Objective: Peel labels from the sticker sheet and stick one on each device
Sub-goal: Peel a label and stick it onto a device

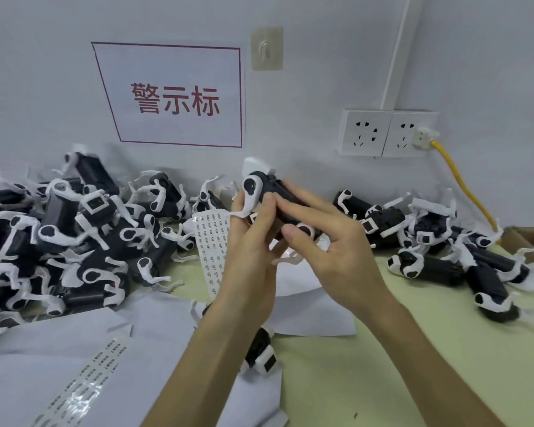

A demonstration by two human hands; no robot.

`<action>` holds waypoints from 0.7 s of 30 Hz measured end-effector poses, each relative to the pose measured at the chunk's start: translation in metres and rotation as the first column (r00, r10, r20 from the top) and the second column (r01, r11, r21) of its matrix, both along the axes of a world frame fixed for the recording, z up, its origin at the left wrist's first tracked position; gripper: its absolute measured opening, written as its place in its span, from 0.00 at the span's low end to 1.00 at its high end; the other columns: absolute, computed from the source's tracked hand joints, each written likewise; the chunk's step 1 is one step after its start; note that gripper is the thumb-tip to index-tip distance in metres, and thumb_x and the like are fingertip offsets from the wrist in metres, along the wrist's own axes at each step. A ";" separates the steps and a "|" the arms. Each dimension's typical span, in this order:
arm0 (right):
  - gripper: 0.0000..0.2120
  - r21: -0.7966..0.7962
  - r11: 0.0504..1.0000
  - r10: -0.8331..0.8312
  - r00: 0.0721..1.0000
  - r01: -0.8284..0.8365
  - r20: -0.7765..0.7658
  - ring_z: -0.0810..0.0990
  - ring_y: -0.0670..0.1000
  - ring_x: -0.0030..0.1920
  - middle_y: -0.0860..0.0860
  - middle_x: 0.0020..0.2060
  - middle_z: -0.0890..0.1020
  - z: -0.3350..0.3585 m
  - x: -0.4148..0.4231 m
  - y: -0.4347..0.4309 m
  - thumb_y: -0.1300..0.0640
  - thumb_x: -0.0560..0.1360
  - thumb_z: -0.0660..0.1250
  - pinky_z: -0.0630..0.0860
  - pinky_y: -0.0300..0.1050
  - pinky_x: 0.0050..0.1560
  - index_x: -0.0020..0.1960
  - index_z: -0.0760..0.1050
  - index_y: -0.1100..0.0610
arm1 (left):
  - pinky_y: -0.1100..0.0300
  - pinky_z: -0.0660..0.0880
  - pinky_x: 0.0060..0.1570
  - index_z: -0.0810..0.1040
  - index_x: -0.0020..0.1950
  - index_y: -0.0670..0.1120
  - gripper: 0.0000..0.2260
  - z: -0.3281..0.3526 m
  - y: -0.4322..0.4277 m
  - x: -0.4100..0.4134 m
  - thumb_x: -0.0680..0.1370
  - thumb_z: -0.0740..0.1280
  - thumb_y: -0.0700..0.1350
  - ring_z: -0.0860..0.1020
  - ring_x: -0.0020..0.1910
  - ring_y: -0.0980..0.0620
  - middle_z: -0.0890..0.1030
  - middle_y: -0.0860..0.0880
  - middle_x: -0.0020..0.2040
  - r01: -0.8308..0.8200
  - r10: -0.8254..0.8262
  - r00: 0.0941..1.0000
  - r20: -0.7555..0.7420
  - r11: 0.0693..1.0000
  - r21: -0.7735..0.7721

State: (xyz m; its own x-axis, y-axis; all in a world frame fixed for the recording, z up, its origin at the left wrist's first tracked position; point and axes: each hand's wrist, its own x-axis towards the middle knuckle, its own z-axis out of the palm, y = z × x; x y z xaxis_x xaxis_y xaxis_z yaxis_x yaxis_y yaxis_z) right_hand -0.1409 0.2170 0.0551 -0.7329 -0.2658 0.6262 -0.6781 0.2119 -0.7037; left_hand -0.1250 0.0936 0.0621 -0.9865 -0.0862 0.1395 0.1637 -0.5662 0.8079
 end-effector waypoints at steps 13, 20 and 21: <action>0.31 0.126 0.989 -0.084 0.996 0.080 0.030 0.69 0.40 0.71 0.43 0.71 0.73 -0.017 -0.013 0.002 0.67 0.75 0.68 0.66 0.34 0.67 0.74 0.70 0.47 | 0.66 0.73 0.23 0.76 0.68 0.48 0.17 0.009 -0.047 -0.010 0.81 0.67 0.53 0.81 0.49 0.48 0.80 0.44 0.55 -0.182 0.146 0.978 0.152 0.948 0.263; 0.35 0.729 0.675 0.043 0.992 -0.115 0.116 0.46 0.43 0.81 0.38 0.81 0.51 -0.069 -0.025 -0.009 0.53 0.76 0.70 0.44 0.50 0.80 0.78 0.61 0.36 | 0.61 0.77 0.34 0.85 0.37 0.43 0.17 0.011 -0.081 -0.013 0.72 0.78 0.56 0.80 0.36 0.51 0.86 0.46 0.44 -0.217 0.054 0.927 0.372 0.884 0.414; 0.31 0.715 0.691 0.054 0.994 -0.106 0.095 0.50 0.45 0.81 0.39 0.81 0.55 -0.073 -0.026 -0.012 0.56 0.78 0.68 0.46 0.51 0.80 0.77 0.65 0.38 | 0.61 0.76 0.37 0.84 0.39 0.43 0.18 0.010 -0.084 -0.015 0.71 0.78 0.58 0.81 0.37 0.51 0.86 0.47 0.44 -0.223 0.045 0.920 0.390 0.878 0.424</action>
State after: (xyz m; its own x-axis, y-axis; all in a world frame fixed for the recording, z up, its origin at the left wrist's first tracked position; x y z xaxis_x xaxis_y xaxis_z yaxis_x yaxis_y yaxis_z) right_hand -0.1671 0.2046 -0.0177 -0.7174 -0.6747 0.1736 -0.6774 0.6172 -0.4003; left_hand -0.1397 0.0098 0.0717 -0.9331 -0.1866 -0.3075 0.0153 -0.8748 0.4842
